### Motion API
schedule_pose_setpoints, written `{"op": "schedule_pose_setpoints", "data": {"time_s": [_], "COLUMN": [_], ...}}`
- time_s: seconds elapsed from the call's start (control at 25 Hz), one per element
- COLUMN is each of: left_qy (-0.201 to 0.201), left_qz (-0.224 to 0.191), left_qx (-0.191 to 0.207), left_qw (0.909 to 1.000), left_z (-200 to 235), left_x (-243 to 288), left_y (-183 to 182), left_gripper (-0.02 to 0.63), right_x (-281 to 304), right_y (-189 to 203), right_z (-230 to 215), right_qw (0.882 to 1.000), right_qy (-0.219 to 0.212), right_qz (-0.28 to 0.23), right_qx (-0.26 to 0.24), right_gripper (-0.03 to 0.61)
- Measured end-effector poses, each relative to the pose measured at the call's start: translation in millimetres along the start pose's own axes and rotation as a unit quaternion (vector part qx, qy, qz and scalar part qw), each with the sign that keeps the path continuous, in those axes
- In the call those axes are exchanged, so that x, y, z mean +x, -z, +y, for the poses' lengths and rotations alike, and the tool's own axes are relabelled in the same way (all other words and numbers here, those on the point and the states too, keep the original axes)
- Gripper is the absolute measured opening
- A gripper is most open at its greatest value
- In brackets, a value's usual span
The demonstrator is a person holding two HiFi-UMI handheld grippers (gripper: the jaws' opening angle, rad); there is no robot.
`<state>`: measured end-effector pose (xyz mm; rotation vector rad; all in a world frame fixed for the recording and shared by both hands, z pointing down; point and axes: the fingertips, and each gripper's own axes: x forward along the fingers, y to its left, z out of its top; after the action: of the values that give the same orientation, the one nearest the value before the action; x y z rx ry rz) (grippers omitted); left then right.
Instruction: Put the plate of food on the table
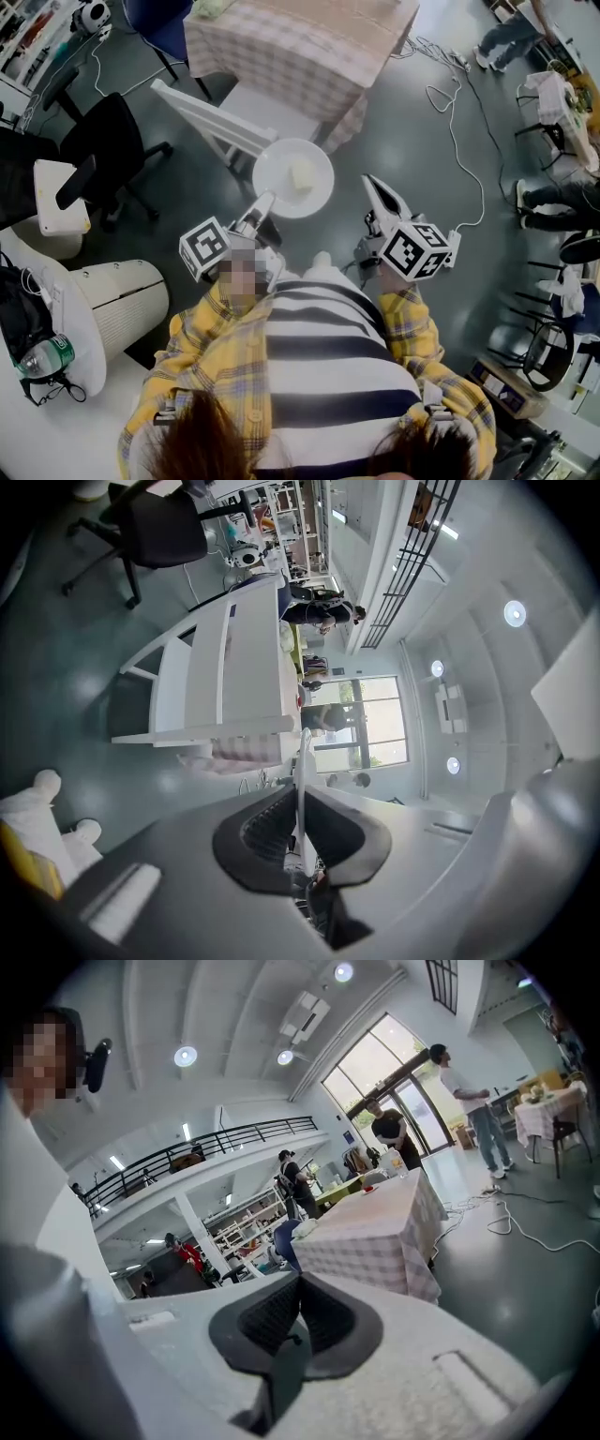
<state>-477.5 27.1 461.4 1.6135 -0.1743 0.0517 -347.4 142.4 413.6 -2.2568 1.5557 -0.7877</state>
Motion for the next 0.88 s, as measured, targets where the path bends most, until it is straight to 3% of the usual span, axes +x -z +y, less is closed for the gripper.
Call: {"op": "schedule_pose_setpoints", "data": {"time_s": [0.4, 0.88], "left_qy": [-0.016, -0.015], "left_qz": [0.012, 0.008], "left_qx": [0.000, 0.001], "left_qw": [0.9998, 0.9998], "left_z": [9.5, -5.4], "left_x": [7.8, 46.3], "left_y": [10.7, 33.5], "left_gripper": [0.015, 0.014], "right_x": [-1.2, -9.3], "right_y": [24.8, 4.0], "right_z": [-6.3, -42.1], "right_qw": [0.999, 0.998], "right_qy": [-0.010, -0.019], "right_qz": [0.022, 0.030], "right_qx": [0.032, 0.043], "right_gripper": [0.000, 0.000]}}
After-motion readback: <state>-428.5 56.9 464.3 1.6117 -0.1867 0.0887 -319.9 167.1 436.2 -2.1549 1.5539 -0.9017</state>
